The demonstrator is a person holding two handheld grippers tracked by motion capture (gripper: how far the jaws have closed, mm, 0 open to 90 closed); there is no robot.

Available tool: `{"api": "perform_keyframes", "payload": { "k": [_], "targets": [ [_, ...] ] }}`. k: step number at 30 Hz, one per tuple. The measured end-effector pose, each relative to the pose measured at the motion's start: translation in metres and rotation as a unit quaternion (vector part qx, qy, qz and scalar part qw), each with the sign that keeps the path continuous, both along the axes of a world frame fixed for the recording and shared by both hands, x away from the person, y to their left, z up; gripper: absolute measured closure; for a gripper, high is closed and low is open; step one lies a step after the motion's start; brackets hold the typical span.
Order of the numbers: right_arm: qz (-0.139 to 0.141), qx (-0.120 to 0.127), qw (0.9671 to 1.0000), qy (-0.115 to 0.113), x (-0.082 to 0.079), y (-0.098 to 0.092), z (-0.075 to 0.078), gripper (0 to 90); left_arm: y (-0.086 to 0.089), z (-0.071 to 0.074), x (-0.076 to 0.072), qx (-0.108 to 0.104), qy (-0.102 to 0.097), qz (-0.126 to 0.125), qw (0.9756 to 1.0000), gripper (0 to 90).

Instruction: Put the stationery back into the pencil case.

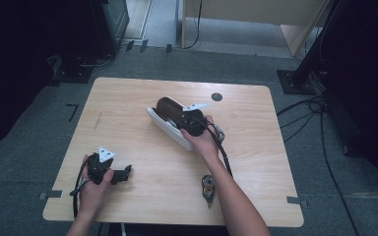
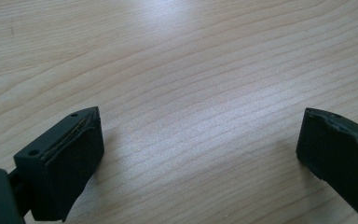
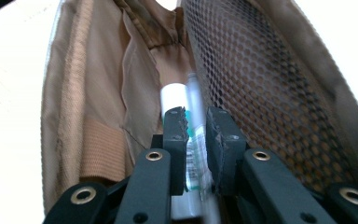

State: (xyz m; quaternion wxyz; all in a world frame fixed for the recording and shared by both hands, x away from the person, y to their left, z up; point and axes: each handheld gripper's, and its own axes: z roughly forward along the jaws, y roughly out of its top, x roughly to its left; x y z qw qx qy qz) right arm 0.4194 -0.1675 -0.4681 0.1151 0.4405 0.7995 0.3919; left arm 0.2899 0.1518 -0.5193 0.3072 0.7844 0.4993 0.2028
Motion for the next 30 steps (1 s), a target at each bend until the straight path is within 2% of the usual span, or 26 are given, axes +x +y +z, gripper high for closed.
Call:
{"api": "perform_keyframes", "payload": {
  "k": [3, 7, 13, 17, 21, 26, 30],
  "targets": [
    [0.001, 0.003, 1.0000, 0.002, 0.000, -0.001, 0.001, 72.4, 0.000, 0.000, 0.000, 0.000, 0.000, 0.000, 1.0000, 0.8],
    [0.000, 0.010, 0.9999, -0.003, -0.003, -0.003, 0.004, 72.3, 0.000, 0.000, 0.000, 0.001, 0.001, -0.001, 1.0000, 0.9],
    [-0.008, 0.028, 0.9988, -0.038, -0.010, -0.011, 0.018, 70.9, 0.000, 0.000, 0.000, 0.001, 0.001, -0.001, 1.0000, 0.9],
    [-0.011, 0.037, 0.9978, -0.054, -0.017, -0.016, 0.029, 67.4, 0.000, 0.000, 0.000, 0.001, 0.000, 0.000, 1.0000, 0.9],
    [-0.017, 0.040, 0.9965, -0.072, -0.028, -0.024, 0.038, 65.1, 0.000, 0.000, 0.000, 0.001, 0.001, -0.001, 1.0000, 0.9],
    [-0.040, 0.041, 0.9945, -0.087, -0.048, -0.038, 0.044, 59.5, 0.000, 0.000, 0.000, 0.001, 0.000, -0.001, 1.0000, 0.9],
    [-0.053, 0.050, 0.9936, -0.086, -0.065, -0.052, 0.045, 56.1, 0.000, 0.000, 0.000, 0.002, 0.000, -0.001, 1.0000, 0.8]
  ]
}}
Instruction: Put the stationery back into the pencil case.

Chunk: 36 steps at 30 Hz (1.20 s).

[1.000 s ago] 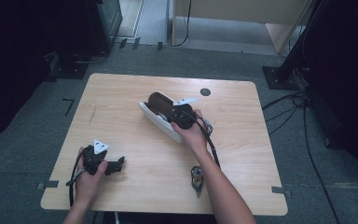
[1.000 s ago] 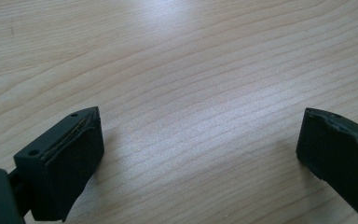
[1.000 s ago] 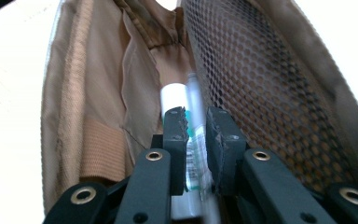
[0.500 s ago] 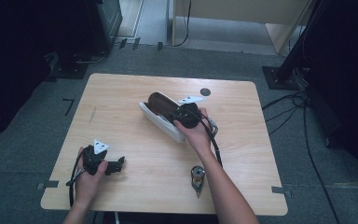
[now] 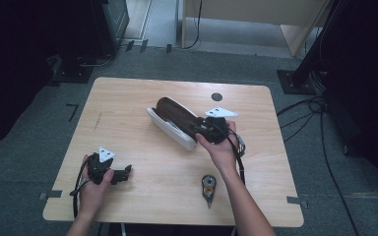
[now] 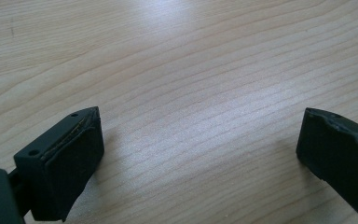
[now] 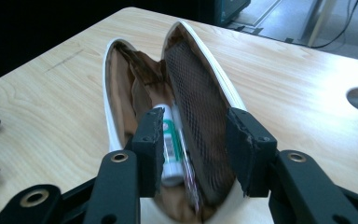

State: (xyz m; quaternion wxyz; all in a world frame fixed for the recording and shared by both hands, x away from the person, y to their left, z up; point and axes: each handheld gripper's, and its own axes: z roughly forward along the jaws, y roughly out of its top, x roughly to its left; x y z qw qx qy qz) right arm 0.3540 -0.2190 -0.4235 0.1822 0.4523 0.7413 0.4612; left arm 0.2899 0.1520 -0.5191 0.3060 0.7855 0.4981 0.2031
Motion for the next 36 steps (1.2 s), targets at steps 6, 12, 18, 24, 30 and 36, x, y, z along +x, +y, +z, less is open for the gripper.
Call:
{"api": "perform_keyframes", "payload": {
  "k": [6, 12, 18, 24, 30, 36],
  "targets": [
    [-0.020, -0.001, 0.9998, 0.007, -0.027, -0.016, -0.008, 49.4, 0.000, 0.000, 0.000, -0.002, 0.000, 0.001, 1.0000, 0.9],
    [-0.031, -0.006, 0.9993, 0.020, -0.055, -0.025, -0.022, 45.9, 0.000, 0.000, 0.000, -0.002, 0.000, 0.001, 1.0000, 0.8],
    [-0.031, -0.018, 0.9987, 0.037, -0.080, -0.029, -0.042, 40.0, 0.000, 0.000, 0.000, -0.002, 0.000, 0.001, 1.0000, 0.9],
    [-0.029, -0.016, 0.9979, 0.055, -0.097, -0.033, -0.057, 33.0, 0.000, 0.000, 0.000, -0.002, 0.000, 0.001, 1.0000, 0.9],
    [-0.020, -0.001, 0.9974, 0.069, -0.115, -0.033, -0.069, 24.4, 0.000, 0.000, 0.000, -0.002, 0.000, 0.002, 1.0000, 0.9],
    [-0.021, -0.018, 0.9958, 0.087, -0.133, -0.033, -0.080, 13.1, 0.000, 0.000, 0.000, -0.002, 0.000, 0.002, 1.0000, 0.9]
  ]
}}
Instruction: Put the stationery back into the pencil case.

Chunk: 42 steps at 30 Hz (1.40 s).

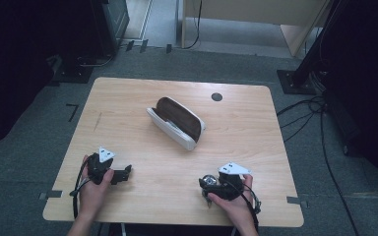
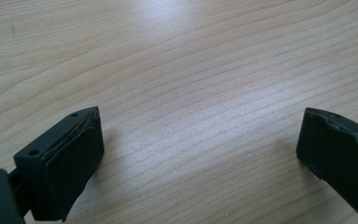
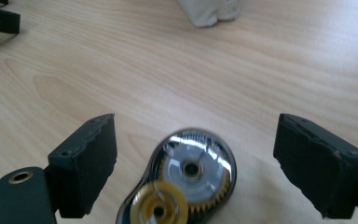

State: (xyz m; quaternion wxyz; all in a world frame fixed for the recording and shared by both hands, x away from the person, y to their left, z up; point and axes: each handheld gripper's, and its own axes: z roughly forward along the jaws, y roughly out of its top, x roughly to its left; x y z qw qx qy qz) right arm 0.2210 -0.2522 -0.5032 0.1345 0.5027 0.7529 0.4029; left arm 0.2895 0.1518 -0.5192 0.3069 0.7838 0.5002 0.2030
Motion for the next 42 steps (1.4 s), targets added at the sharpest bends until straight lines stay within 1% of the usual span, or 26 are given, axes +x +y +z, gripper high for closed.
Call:
{"api": "perform_keyframes", "payload": {
  "k": [2, 5, 8, 11, 15, 17, 20, 22, 24, 29, 32, 40, 41, 42],
  "targets": [
    [-0.004, 0.006, 1.0000, 0.003, -0.005, -0.004, -0.002, 13.3, 0.000, 0.000, 0.000, 0.000, 0.000, 0.000, 1.0000, 0.9],
    [-0.002, 0.008, 0.9999, 0.007, -0.012, -0.006, -0.006, 13.4, 0.000, 0.000, 0.000, 0.001, 0.000, 0.000, 1.0000, 0.9],
    [0.006, 0.002, 1.0000, 0.004, -0.017, -0.005, -0.009, 13.4, 0.000, 0.000, 0.000, 0.000, 0.000, 0.000, 1.0000, 0.9],
    [0.015, -0.008, 0.9999, -0.001, -0.022, -0.001, -0.011, 13.5, 0.000, 0.000, 0.000, 0.000, 0.000, 0.000, 1.0000, 0.9],
    [0.020, -0.026, 0.9995, 0.001, -0.024, 0.002, -0.015, 14.5, 0.000, 0.000, 0.000, 0.000, 0.000, 0.000, 1.0000, 0.9],
    [0.022, -0.033, 0.9992, -0.002, -0.025, 0.003, -0.017, 17.4, 0.000, 0.000, 0.000, 0.000, 0.000, 0.000, 1.0000, 0.9],
    [0.017, -0.046, 0.9987, -0.012, -0.026, 0.004, -0.017, 24.1, 0.000, 0.000, 0.000, 0.000, 0.000, 0.000, 1.0000, 0.8],
    [0.017, -0.045, 0.9988, -0.013, -0.024, 0.002, -0.017, 28.3, 0.000, 0.000, 0.000, 0.000, 0.000, 0.000, 1.0000, 0.9],
    [0.020, -0.045, 0.9987, -0.013, -0.022, 0.000, -0.016, 35.8, 0.000, 0.000, 0.000, 0.000, 0.000, 0.000, 1.0000, 0.9],
    [0.018, -0.047, 0.9985, -0.021, -0.015, -0.006, -0.017, 49.0, 0.000, 0.000, 0.000, 0.000, 0.000, 0.000, 1.0000, 0.9],
    [0.016, -0.044, 0.9987, -0.022, -0.011, -0.009, -0.017, 52.1, 0.000, 0.000, 0.000, 0.000, 0.000, 0.000, 1.0000, 0.9],
    [0.031, -0.037, 0.9986, -0.019, 0.004, -0.007, -0.017, 52.5, 0.000, 0.000, 0.000, 0.000, 0.000, 0.000, 1.0000, 0.9],
    [0.034, -0.039, 0.9984, -0.023, 0.006, -0.007, -0.017, 52.5, 0.000, 0.000, 0.000, 0.000, 0.000, 0.000, 1.0000, 0.9],
    [0.033, -0.038, 0.9985, -0.020, 0.007, -0.006, -0.016, 52.5, 0.000, 0.000, 0.000, 0.000, 0.000, 0.000, 1.0000, 0.9]
  ]
}}
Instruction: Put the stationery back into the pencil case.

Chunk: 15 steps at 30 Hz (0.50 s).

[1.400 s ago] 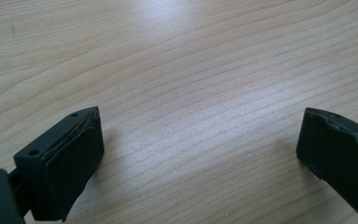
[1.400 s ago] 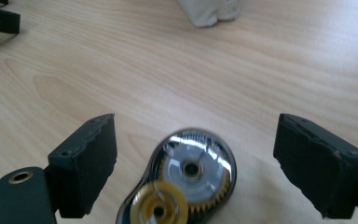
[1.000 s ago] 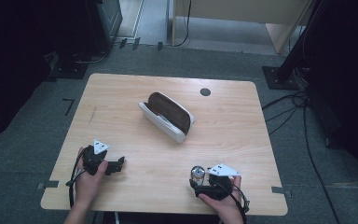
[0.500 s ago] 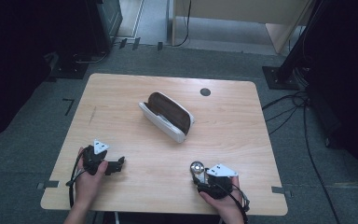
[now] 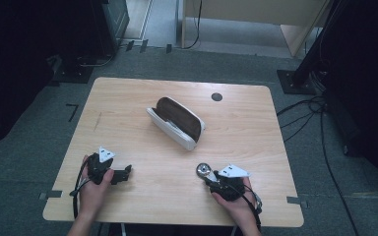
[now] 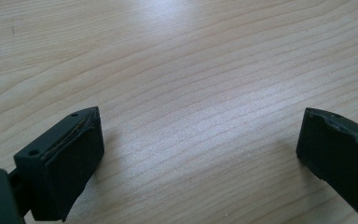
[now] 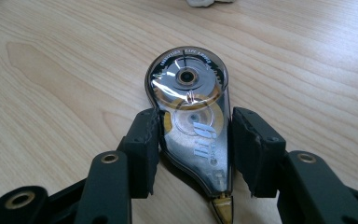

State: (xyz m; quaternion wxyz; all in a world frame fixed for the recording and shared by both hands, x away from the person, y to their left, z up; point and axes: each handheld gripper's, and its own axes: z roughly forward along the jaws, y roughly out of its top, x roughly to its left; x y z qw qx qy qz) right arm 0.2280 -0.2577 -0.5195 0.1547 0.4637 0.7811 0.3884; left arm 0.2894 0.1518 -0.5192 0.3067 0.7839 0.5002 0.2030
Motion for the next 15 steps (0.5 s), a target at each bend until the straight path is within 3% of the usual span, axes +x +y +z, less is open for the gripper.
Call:
{"api": "perform_keyframes", "payload": {
  "k": [15],
  "targets": [
    [0.045, 0.001, 0.9990, 0.001, 0.019, 0.024, 0.001, 52.7, -0.002, 0.003, 0.000, 0.010, 0.001, -0.010, 0.9999, 0.9]
  ]
}}
